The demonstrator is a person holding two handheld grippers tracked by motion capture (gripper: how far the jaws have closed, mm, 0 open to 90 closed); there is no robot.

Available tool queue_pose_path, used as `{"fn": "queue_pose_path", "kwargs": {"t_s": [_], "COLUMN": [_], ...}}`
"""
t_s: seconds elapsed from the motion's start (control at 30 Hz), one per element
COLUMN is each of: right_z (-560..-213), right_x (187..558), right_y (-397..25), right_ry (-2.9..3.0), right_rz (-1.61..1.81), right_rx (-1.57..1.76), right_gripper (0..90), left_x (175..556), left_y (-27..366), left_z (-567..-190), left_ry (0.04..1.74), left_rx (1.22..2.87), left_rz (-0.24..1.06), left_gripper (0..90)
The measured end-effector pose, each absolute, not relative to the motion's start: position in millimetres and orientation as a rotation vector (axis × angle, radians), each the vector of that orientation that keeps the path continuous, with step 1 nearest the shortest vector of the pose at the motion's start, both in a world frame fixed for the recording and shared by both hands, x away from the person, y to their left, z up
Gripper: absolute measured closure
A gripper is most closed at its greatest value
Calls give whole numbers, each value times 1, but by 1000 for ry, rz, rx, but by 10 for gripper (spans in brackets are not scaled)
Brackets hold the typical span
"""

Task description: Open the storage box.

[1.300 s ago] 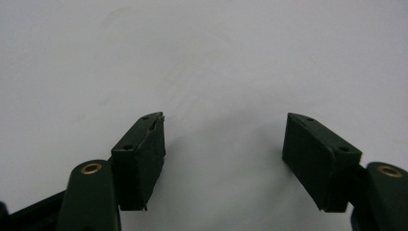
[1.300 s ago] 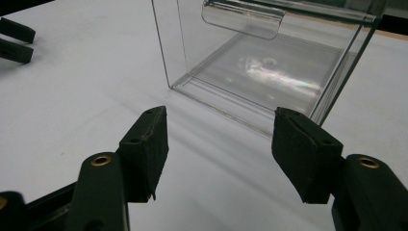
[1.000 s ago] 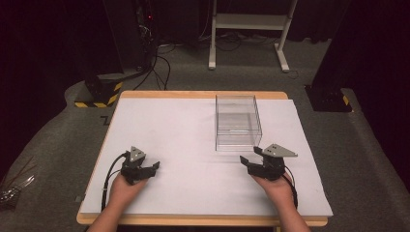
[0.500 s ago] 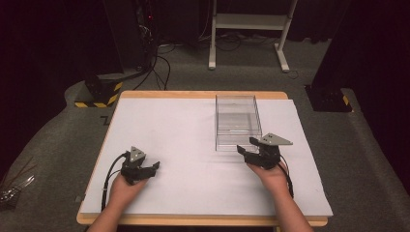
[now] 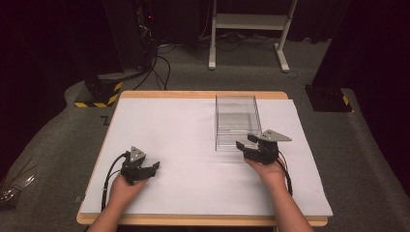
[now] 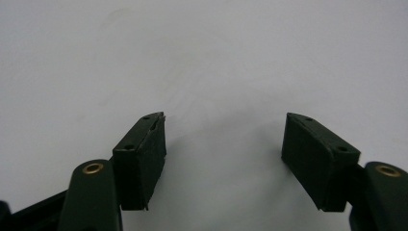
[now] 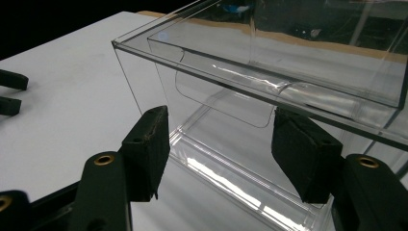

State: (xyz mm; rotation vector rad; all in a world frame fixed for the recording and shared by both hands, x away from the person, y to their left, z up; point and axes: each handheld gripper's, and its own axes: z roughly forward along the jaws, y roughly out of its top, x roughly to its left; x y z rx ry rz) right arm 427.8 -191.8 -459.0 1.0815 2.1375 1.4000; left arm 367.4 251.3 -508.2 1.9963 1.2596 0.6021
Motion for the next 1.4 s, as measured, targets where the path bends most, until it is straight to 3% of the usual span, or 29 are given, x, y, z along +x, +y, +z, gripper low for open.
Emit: {"fn": "queue_pose_path", "kwargs": {"t_s": [0.63,1.4], "right_z": [-463,-471], "right_x": [438,447], "right_y": [-200,-206], "right_ry": [2121,2146], "right_rz": [1473,1547], "right_rx": [1073,1004], "right_gripper": [643,703], "left_x": [367,366], "left_y": [251,250], "left_z": [-508,-508], "left_ry": [1256,1252], "left_rx": [1999,2005], "left_rz": [604,621], "left_gripper": [325,324]}}
